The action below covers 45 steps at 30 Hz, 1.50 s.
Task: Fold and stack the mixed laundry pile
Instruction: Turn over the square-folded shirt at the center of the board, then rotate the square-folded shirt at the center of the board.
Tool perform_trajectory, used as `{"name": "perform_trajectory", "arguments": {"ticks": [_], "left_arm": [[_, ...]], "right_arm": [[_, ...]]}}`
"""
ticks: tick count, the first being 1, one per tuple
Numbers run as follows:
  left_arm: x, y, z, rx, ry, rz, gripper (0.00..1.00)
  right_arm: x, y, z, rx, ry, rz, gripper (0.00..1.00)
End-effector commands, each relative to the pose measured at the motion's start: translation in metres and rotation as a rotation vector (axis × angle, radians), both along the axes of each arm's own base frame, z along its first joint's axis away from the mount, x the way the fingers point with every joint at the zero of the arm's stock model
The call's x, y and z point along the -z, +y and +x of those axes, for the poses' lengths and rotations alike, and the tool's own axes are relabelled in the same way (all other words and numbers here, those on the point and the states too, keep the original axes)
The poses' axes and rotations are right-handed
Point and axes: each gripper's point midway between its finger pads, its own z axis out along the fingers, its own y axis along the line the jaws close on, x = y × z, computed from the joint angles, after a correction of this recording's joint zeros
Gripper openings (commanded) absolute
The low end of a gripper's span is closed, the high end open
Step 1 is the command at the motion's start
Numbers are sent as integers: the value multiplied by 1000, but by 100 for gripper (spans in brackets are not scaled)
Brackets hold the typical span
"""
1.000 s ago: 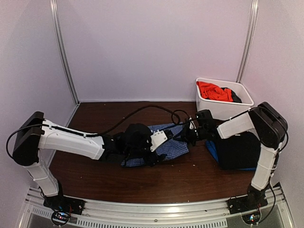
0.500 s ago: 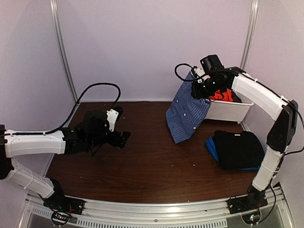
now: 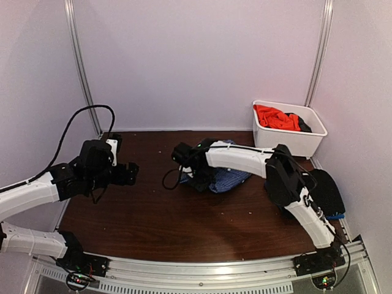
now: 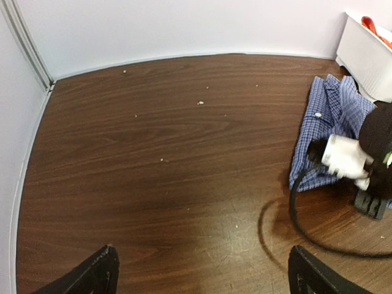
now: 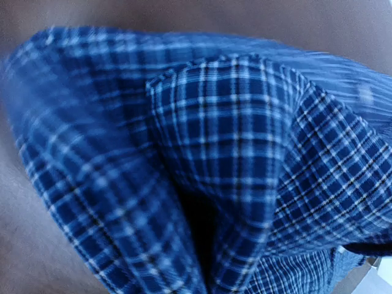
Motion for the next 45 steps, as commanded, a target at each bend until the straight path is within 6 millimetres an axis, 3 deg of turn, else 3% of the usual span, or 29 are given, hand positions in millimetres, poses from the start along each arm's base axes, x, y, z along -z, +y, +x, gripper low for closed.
{"name": "perform_trajectory", "arguments": {"ticks": [1, 4, 8, 11, 12, 13, 14, 16, 19, 21, 24, 29, 34, 37, 41, 43, 45], "left_arm": [[7, 22, -10, -88, 63, -42, 98], [-3, 32, -12, -113, 60, -106, 98], [-12, 47, -10, -159, 52, -163, 98], [-19, 51, -7, -163, 44, -199, 98], [-19, 51, -5, -158, 46, -203, 98], [-19, 51, -3, -154, 49, -201, 98], [-17, 50, -1, -151, 58, -198, 98], [-17, 45, 4, -128, 65, -202, 98], [-13, 31, 13, -82, 77, -220, 98], [-10, 18, 20, -36, 90, -231, 98], [0, -19, 31, 116, 144, -220, 96], [26, -69, 42, 261, 235, -142, 92], [51, -99, 43, 322, 324, -165, 86], [76, -108, 36, 311, 402, -176, 83], [108, -113, 30, 290, 489, -216, 77], [112, -120, 27, 313, 501, -258, 71], [110, -126, 22, 341, 517, -300, 58]], "right_arm": [[24, 40, -64, -158, 28, -122, 0], [35, 62, -96, -210, 49, -114, 0], [25, 86, -122, -242, 62, -39, 0], [7, 102, -132, -233, 85, 63, 18], [-3, 107, -134, -225, 89, 110, 24], [-19, 115, -137, -230, 95, 172, 37], [-39, 124, -138, -240, 83, 243, 51], [-82, 138, -141, -273, 60, 391, 66], [-144, 142, -141, -315, 70, 611, 73], [-168, 132, -139, -332, 92, 710, 74], [-190, 99, -123, -318, 97, 837, 76], [-170, 17, -67, -140, 105, 950, 74], [-112, -45, -16, 25, 64, 859, 69], [-82, -55, -1, 58, 74, 815, 68], [-48, -51, 4, 54, 122, 788, 66], [-25, -51, 1, 65, 163, 767, 65], [-6, -53, -5, 78, 197, 754, 63]]}}
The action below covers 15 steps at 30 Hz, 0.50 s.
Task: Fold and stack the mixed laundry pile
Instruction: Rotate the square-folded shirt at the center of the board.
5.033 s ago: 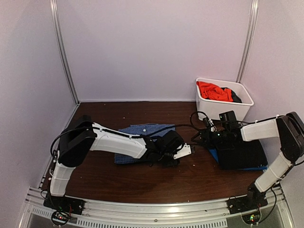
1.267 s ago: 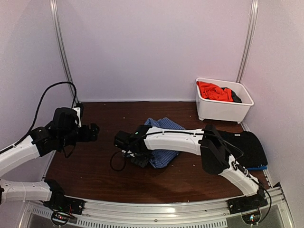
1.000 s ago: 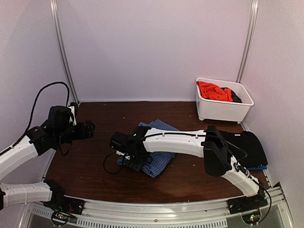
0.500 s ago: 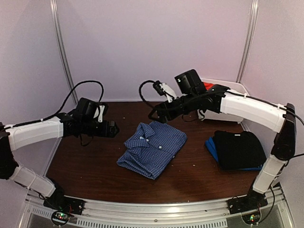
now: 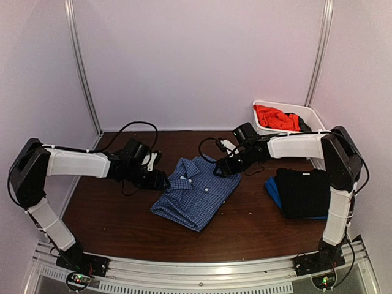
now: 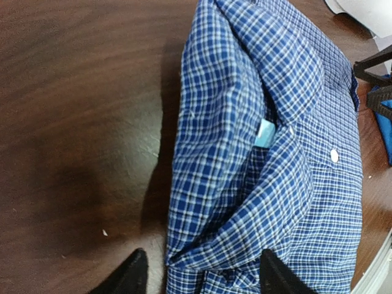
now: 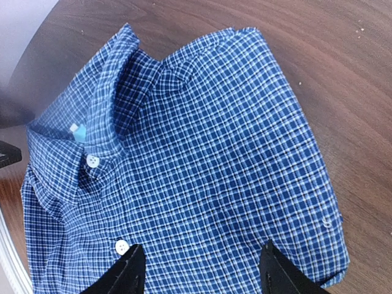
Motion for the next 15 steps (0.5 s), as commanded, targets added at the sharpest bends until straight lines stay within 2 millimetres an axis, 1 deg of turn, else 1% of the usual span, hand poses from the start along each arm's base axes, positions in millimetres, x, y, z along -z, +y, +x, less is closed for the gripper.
{"name": "perform_trajectory", "arguments": {"ticks": [1, 4, 5, 6, 8, 9, 10, 12, 15], "left_arm": [[-12, -21, -6, 27, 22, -144, 47], [-29, -18, -17, 15, 38, -191, 16], [-34, -15, -21, 4, 44, -193, 7], [-36, -10, -24, -13, 49, -191, 0], [-34, -1, -31, -48, 65, -191, 0], [-28, 5, -35, -67, 81, -186, 0], [-14, 14, -40, -92, 108, -167, 0], [7, 29, -45, -147, 145, -152, 0], [39, 48, -46, -209, 178, -122, 0]], "right_arm": [[31, 2, -6, -27, 33, 4, 63], [48, -2, -17, -21, 68, 4, 62], [51, -4, -21, -20, 78, 4, 62], [55, -6, -26, -18, 88, -1, 62], [58, -9, -34, -10, 100, -2, 62], [59, -11, -39, -9, 104, -3, 62], [59, -12, -44, -10, 109, -2, 62], [64, -16, -59, -15, 132, -7, 62], [71, -14, -85, -39, 168, -12, 62]]}}
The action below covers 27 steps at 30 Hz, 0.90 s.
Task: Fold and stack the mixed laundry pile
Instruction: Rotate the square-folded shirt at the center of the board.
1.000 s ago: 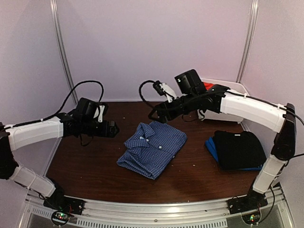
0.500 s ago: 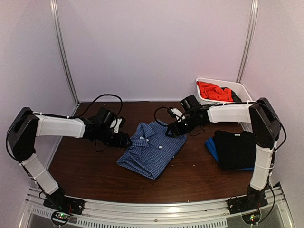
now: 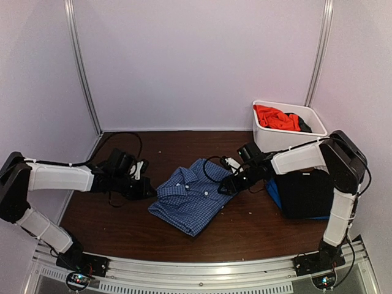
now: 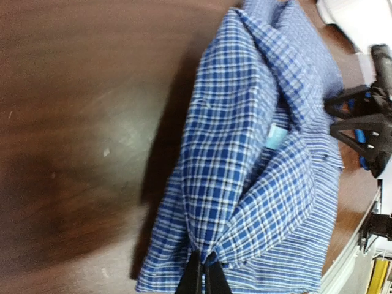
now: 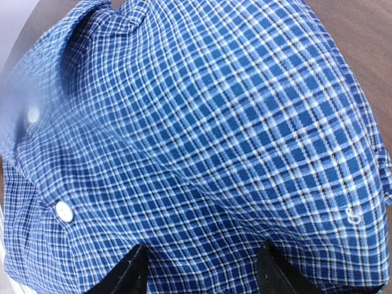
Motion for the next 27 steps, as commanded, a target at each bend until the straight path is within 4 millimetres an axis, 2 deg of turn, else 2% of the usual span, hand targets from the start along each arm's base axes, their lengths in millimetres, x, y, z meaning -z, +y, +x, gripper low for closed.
{"name": "perform_trajectory", "arguments": {"ticks": [1, 4, 6, 11, 12, 13, 14, 15, 16, 18, 19, 21, 22, 24, 27], "left_arm": [[52, 30, -4, -111, 97, 54, 0], [62, 36, 9, -131, 88, 76, 0], [56, 35, 28, -142, 40, 90, 0], [16, 13, 103, -83, -101, 115, 0], [9, 7, 116, -63, -116, 133, 3], [1, 3, 125, -43, -134, 142, 13], [-7, 1, 129, -36, -152, 138, 27], [-16, 2, 128, -41, -174, 136, 36], [-24, 6, 125, -47, -189, 135, 42], [-26, 20, 109, -61, -185, 170, 44], [-31, 26, 101, -66, -194, 172, 44], [-24, 33, 85, -58, -179, 181, 42], [-20, 37, 80, -50, -172, 197, 41], [-12, 38, 74, -27, -164, 209, 38], [-4, 38, 72, -15, -155, 216, 34]], "right_arm": [[19, -2, -48, -26, 106, -24, 62], [30, 0, -75, -47, 140, -43, 62], [32, 7, -93, -69, 160, -27, 62], [13, 45, -125, -125, 172, 52, 63], [5, 54, -129, -142, 166, 72, 64], [-4, 64, -133, -162, 160, 93, 65], [-15, 72, -135, -179, 153, 119, 65], [-27, 75, -134, -186, 142, 142, 66], [-39, 76, -130, -183, 124, 156, 66], [-62, 70, -116, -159, 75, 178, 66], [-70, 64, -107, -139, 58, 188, 66], [-83, 42, -78, -68, 15, 200, 65], [-85, 33, -69, -45, -5, 192, 65], [-84, 3, -36, 55, -34, 161, 62], [-76, -27, -2, 158, -32, 138, 60]]}}
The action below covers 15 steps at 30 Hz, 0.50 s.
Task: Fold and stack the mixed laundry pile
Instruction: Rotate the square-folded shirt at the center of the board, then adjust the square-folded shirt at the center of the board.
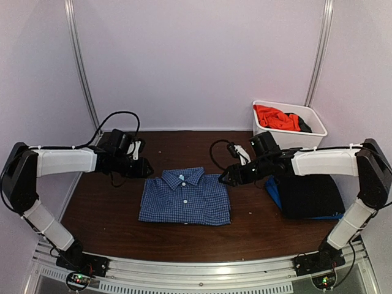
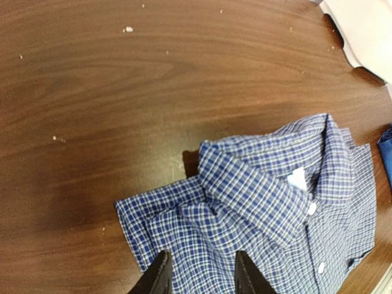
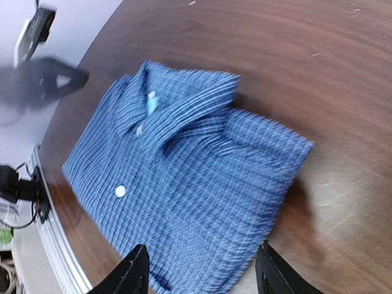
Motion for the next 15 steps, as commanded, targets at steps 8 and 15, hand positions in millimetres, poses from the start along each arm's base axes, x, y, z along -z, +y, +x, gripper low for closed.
{"name": "perform_trajectory", "arguments": {"ticks": [8, 15], "left_arm": [[39, 4, 0, 39, 59, 98, 33], [54, 3, 4, 36, 93, 120, 33]], "right_arm": [[40, -40, 70, 140, 66, -51, 56], [46, -29, 73, 124, 97, 0, 57]]}}
